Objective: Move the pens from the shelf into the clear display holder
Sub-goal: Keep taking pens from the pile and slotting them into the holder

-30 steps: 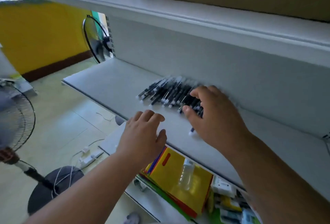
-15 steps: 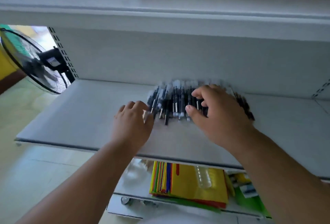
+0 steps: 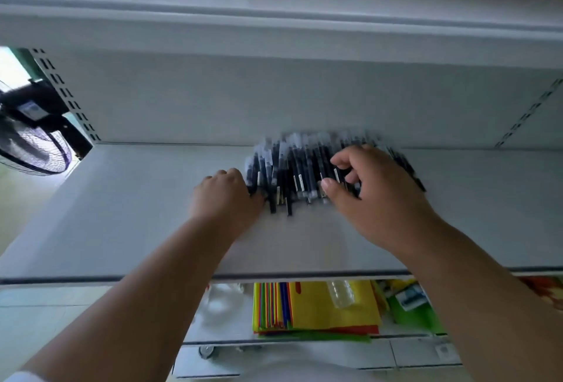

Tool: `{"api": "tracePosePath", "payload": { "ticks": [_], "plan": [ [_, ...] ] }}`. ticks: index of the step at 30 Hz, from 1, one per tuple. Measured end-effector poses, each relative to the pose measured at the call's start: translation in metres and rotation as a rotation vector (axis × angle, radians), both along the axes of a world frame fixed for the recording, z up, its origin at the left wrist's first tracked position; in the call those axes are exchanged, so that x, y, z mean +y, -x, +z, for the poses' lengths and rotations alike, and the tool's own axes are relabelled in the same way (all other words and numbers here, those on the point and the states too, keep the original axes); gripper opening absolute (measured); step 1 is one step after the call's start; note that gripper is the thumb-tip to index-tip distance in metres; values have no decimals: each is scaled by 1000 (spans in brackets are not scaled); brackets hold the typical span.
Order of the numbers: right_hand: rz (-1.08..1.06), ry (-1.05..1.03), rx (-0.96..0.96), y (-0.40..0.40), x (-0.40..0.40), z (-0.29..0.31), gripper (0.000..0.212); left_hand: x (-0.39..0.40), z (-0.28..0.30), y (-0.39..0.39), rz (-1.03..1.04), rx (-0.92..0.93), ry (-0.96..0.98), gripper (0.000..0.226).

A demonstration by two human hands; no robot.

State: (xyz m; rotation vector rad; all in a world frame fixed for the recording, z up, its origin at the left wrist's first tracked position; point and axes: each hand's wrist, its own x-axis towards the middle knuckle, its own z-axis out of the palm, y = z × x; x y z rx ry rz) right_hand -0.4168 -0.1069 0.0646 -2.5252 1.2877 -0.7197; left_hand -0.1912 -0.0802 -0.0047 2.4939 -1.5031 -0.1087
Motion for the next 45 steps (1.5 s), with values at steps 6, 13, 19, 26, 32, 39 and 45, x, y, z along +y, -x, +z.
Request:
{"api": "tracePosePath", "payload": {
  "ticks": [6, 13, 19, 26, 32, 39, 45],
  "plan": [
    [-6, -2, -24, -2, -1, -2, 34, -6, 11, -4, -95, -82, -138, 38],
    [-34, -17, -52, 0, -6, -5, 30, 15, 13, -7, -55, 50, -47, 26],
    [-34, -33, -58, -2, -15, -13, 31, 28, 9, -3, 34, 248, 150, 27],
    [-169, -91, -11, -2, -39, -34, 22, 41, -1, 14, -120, 411, 418, 38],
    [-240, -199, 82, -9, -45, -45, 35, 39, -17, 26, -209, 785, 539, 41],
    [-325, -235, 188, -18, -49, -37, 21, 35, -15, 32, -236, 1061, 543, 42],
    [-383, -248, 117, -14, -50, -39, 28, 37, -16, 29, -259, 1150, 545, 41]
  ]
}}
